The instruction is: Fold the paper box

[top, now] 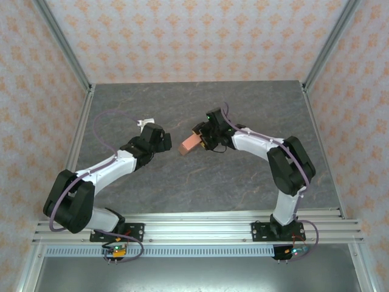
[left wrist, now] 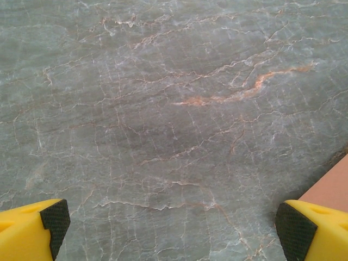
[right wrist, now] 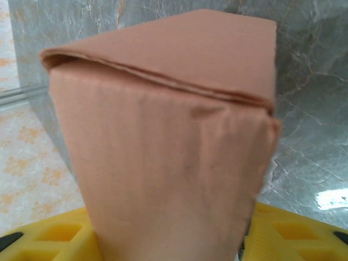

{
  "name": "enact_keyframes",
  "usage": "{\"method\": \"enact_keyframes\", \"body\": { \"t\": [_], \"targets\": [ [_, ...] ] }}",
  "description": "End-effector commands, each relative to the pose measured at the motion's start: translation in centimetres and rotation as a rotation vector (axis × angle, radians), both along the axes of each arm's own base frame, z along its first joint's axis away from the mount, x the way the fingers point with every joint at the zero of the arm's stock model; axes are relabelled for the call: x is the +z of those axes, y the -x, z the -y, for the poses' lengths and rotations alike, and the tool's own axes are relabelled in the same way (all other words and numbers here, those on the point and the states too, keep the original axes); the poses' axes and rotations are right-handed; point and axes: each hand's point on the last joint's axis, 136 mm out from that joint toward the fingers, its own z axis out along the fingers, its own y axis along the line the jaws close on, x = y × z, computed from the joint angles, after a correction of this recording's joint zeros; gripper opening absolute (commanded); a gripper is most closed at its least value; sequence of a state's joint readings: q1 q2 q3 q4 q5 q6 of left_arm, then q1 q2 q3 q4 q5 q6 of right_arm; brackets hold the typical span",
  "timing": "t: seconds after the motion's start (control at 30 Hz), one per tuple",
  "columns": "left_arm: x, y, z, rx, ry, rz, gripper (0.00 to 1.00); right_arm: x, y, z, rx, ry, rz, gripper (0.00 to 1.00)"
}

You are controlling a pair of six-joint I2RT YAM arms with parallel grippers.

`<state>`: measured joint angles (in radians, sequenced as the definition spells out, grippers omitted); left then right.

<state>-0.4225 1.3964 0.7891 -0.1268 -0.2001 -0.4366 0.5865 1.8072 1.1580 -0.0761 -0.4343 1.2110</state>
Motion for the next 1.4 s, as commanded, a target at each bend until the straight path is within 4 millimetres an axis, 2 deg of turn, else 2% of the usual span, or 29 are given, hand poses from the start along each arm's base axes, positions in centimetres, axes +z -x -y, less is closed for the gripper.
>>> {"method": "enact_keyframes", "body": {
  "t": [0.0,0.17,0.3,0.43,0.53,0.6,0.67,0.83,0.9,0.97,1.03,1.1,1.17,1.27,1.37],
  "targets": [
    [0.6,-0.7,-0.9,0.020,-0.040,0.027,1.00,-0.6,1.3,0.4,-0.036,-0.093,-0.011,0.64],
    [0.1,-0.8,-1.0,0.028,-0.046,0.029,1.00,-3.0,4.0,2.7,-0.059,-0.098,-0.087,0.72],
    [0.1,-1.0,-1.2,0.032,-0.055,0.033,1.00,-2.4,5.0,5.3,-0.099,-0.071,-0.090,0.77],
    [0.4,-1.3,-1.2,0.037,-0.056,0.044,1.00,-1.0,6.9,9.3,-0.109,0.107,-0.128,0.84],
    [1.0,-1.7,-1.2,0.024,-0.079,0.055,1.00,0.2,7.9,11.5,-0.090,0.223,-0.105,0.86],
    [1.1,-1.7,-1.4,0.036,-0.081,0.064,1.00,0.2,8.1,12.7,-0.085,0.268,-0.102,0.86],
    [0.9,-1.8,-1.3,0.041,-0.076,0.061,1.00,-0.7,8.8,13.5,-0.081,0.283,-0.152,0.86],
    [0.4,-1.6,-1.4,0.039,-0.077,0.052,1.00,-3.3,10.4,12.0,-0.059,0.173,-0.271,0.86],
    [0.1,-1.5,-1.4,0.041,-0.070,0.047,1.00,-3.4,11.0,11.7,-0.085,0.139,-0.312,0.86],
    [0.1,-1.6,-1.1,0.022,-0.073,0.040,1.00,-3.2,10.7,11.6,-0.110,0.116,-0.289,0.86],
    [0.0,-1.5,-1.4,0.029,-0.086,0.041,1.00,-3.0,9.8,12.4,-0.121,0.159,-0.236,0.85],
    [0.1,-1.4,-1.5,0.040,-0.081,0.046,1.00,-3.1,9.1,12.3,-0.107,0.176,-0.210,0.85],
    [0.2,-1.5,-1.3,0.030,-0.075,0.044,1.00,-3.0,8.4,10.8,-0.109,0.109,-0.206,0.85],
    [0.7,-1.5,-1.7,0.029,-0.104,0.046,1.00,-2.1,6.7,6.7,-0.133,-0.019,-0.141,0.85],
    [1.2,-1.5,-2.2,0.048,-0.106,0.057,1.00,-1.2,4.7,2.7,-0.124,-0.069,-0.072,0.84]
  ]
}}
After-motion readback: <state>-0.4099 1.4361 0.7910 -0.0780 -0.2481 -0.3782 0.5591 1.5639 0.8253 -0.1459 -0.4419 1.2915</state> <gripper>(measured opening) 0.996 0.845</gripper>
